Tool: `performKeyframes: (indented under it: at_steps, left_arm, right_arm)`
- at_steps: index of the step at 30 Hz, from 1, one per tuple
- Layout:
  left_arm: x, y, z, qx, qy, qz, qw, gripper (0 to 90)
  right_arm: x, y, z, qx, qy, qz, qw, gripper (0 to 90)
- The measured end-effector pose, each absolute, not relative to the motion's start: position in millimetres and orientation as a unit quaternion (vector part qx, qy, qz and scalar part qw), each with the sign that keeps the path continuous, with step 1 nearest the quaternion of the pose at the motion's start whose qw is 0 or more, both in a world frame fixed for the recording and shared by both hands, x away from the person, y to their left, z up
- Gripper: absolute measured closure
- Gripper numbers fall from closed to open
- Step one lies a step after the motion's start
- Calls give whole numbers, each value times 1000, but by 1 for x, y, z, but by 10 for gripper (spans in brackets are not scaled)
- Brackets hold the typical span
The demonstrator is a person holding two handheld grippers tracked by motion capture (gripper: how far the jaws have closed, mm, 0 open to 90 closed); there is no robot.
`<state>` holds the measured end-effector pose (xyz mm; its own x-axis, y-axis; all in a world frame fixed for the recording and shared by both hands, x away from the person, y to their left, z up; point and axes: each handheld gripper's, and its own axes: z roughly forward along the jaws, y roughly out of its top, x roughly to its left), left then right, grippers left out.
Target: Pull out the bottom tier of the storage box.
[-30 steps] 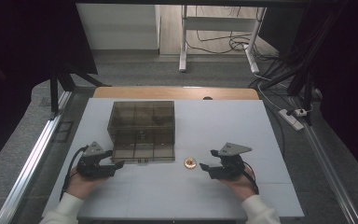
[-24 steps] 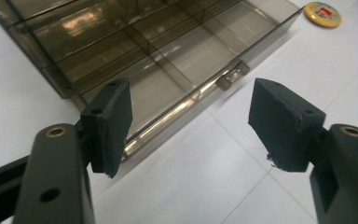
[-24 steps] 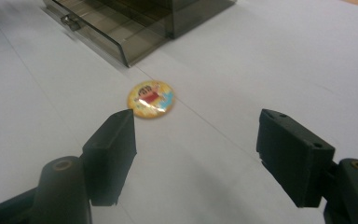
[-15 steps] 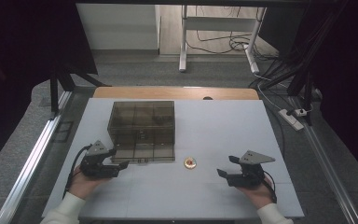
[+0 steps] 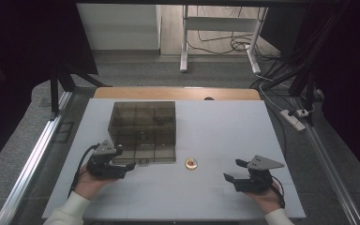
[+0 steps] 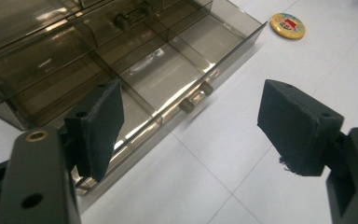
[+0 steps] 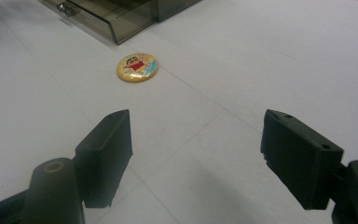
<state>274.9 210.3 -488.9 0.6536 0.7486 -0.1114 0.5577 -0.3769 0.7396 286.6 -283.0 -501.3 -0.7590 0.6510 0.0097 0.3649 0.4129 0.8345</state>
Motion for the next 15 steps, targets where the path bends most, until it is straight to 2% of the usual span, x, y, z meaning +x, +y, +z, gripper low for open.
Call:
performKeyframes:
  at_steps: [15]
  left_arm:
    - [280, 198, -485, 831, 381, 123, 385, 221]
  right_arm:
    - [280, -291, -501, 311, 821, 447, 168, 246]
